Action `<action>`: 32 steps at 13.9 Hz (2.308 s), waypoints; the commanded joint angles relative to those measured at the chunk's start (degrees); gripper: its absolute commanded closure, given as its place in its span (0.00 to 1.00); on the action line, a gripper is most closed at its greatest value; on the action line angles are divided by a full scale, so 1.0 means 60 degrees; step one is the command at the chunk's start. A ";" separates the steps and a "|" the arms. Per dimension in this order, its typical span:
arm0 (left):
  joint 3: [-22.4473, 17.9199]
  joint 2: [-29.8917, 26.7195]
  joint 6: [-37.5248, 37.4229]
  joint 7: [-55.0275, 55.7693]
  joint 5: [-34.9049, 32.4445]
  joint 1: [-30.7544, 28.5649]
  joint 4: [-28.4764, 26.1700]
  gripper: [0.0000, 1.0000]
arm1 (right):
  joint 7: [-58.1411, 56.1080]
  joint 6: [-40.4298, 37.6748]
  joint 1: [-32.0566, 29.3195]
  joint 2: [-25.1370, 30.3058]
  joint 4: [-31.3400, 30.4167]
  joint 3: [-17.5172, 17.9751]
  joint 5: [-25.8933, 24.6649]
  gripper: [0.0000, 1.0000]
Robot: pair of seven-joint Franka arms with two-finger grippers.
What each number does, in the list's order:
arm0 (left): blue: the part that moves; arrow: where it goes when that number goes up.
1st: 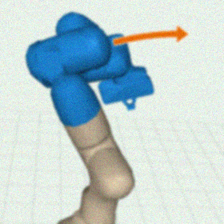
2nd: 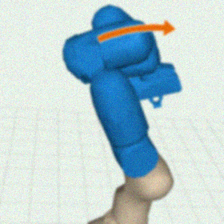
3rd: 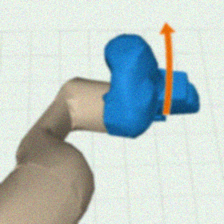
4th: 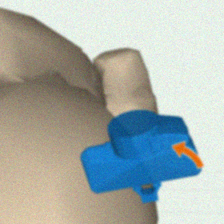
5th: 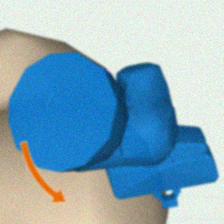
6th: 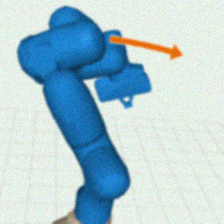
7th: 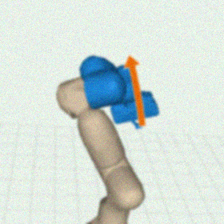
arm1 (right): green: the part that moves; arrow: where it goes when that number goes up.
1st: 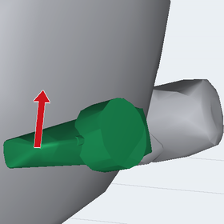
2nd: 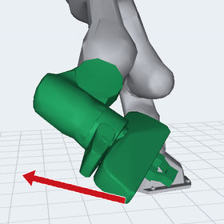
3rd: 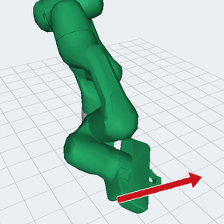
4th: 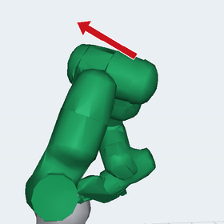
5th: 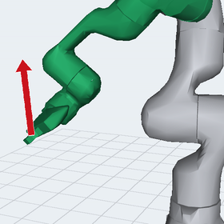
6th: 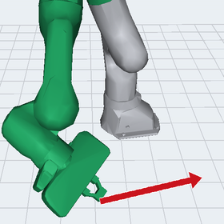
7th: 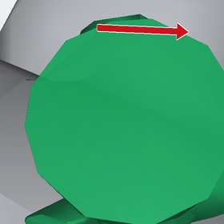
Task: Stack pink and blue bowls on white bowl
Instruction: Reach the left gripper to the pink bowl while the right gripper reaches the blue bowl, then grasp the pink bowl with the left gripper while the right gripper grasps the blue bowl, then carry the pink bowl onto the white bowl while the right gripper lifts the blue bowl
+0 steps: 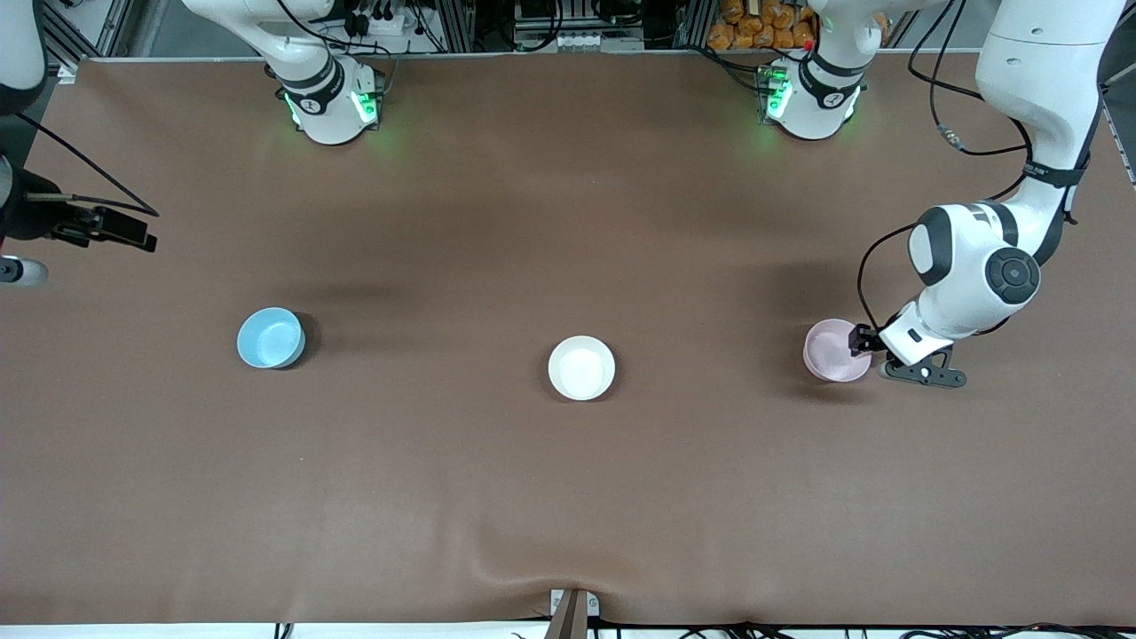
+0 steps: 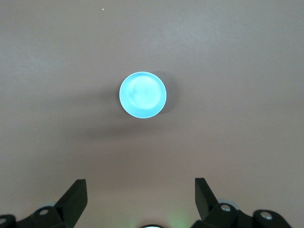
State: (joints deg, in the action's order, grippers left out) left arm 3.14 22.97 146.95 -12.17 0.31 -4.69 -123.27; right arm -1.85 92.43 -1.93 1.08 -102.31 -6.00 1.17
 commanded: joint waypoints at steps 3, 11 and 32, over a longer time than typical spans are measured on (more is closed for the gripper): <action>0.0033 0.0053 0.0074 -0.0038 0.0094 -0.0067 0.0139 0.71 | -0.0672 0.1803 -0.0630 0.0098 -0.1694 0.0121 0.0141 0.00; 0.0048 0.0053 0.0074 -0.0038 0.0343 -0.0038 0.0139 0.87 | -0.0849 0.4135 -0.0704 -0.0881 -0.3353 0.0136 0.0156 0.00; 0.1146 0.1310 -0.3559 0.6534 0.1487 0.3783 0.4896 1.00 | -0.0703 0.7052 -0.0851 -0.4208 -0.3250 0.0136 0.0742 0.32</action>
State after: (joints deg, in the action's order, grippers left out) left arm 10.75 26.70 126.70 22.62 11.44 15.62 -99.61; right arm -5.78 133.87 -6.03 -23.22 -122.42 -5.97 4.88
